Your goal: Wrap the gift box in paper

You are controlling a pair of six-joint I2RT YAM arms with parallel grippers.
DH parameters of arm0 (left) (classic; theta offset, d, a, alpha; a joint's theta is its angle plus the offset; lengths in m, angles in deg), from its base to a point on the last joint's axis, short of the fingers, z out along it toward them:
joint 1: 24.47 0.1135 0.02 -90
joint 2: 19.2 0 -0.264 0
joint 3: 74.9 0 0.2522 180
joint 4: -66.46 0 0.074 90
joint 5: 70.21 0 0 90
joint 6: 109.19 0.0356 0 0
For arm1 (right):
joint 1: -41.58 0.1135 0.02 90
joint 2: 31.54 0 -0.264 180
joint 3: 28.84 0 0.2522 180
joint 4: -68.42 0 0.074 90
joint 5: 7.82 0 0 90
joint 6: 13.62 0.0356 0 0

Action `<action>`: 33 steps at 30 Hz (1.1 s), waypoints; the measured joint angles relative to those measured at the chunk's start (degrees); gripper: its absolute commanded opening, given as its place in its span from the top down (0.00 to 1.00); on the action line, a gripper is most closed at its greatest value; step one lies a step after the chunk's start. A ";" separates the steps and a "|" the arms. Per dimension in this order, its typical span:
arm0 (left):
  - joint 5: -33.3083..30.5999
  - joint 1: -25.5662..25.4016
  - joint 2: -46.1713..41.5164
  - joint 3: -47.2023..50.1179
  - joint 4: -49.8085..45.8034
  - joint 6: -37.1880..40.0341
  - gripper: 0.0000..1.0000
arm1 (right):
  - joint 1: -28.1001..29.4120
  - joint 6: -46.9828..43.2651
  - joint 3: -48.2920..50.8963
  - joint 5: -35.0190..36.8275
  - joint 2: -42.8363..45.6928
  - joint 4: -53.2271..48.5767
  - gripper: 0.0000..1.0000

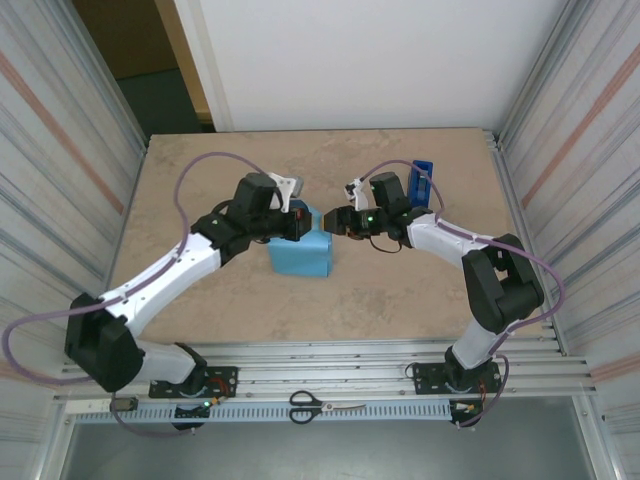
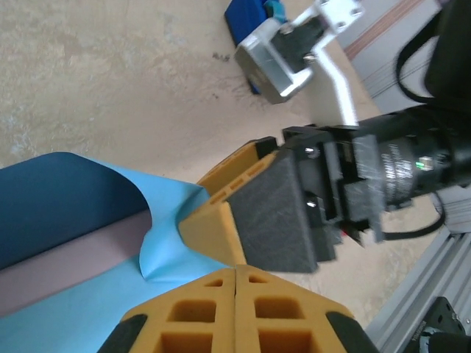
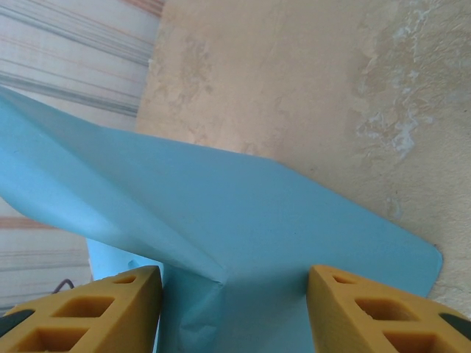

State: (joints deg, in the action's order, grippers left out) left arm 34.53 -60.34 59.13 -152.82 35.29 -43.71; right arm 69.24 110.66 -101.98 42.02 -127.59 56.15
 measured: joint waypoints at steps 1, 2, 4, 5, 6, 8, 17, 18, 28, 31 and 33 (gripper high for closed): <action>-0.37 0.02 1.03 -0.24 -0.09 -0.24 1.00 | 0.07 -0.02 0.04 0.07 0.09 -0.02 0.47; -0.81 0.02 1.81 -0.44 -0.24 -0.46 1.00 | 0.09 -0.02 0.07 0.09 0.15 -0.02 0.47; -1.49 0.02 3.54 -1.01 -0.55 -1.03 1.00 | 0.09 0.00 0.37 0.09 0.26 0.20 0.47; -1.79 0.02 4.26 -1.36 -0.76 -1.09 1.00 | 0.09 0.00 0.42 0.07 0.31 0.22 0.47; -1.95 0.02 4.90 -1.62 -0.76 -1.25 1.00 | 0.09 0.00 0.42 0.07 0.33 0.20 0.47; -2.38 0.02 5.75 -1.75 -0.76 -1.36 1.00 | 0.09 0.00 0.42 0.04 0.33 0.22 0.47; -4.33 0.02 8.98 -1.66 -0.66 -2.82 1.00 | 0.09 -0.07 0.37 0.07 0.33 0.09 0.46; -4.46 0.02 9.03 -1.49 -0.33 -2.97 1.00 | 0.09 -0.07 0.35 0.07 0.33 0.02 0.46; -4.96 -0.15 7.54 2.23 4.76 -3.93 1.00 | 0.11 -4.07 -3.08 1.62 0.33 -6.01 0.49; -4.96 -0.15 7.04 3.17 5.95 -3.87 1.00 | 0.09 -9.99 -5.73 2.23 0.33 -8.55 0.53; -4.96 -0.15 6.82 3.61 6.51 -3.87 1.00 | 0.07 -15.02 -6.78 2.27 0.33 -8.61 0.56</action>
State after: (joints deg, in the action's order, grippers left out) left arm 29.57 -60.50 65.94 -149.22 41.80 -47.58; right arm 69.30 95.64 -108.75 44.30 -127.26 47.54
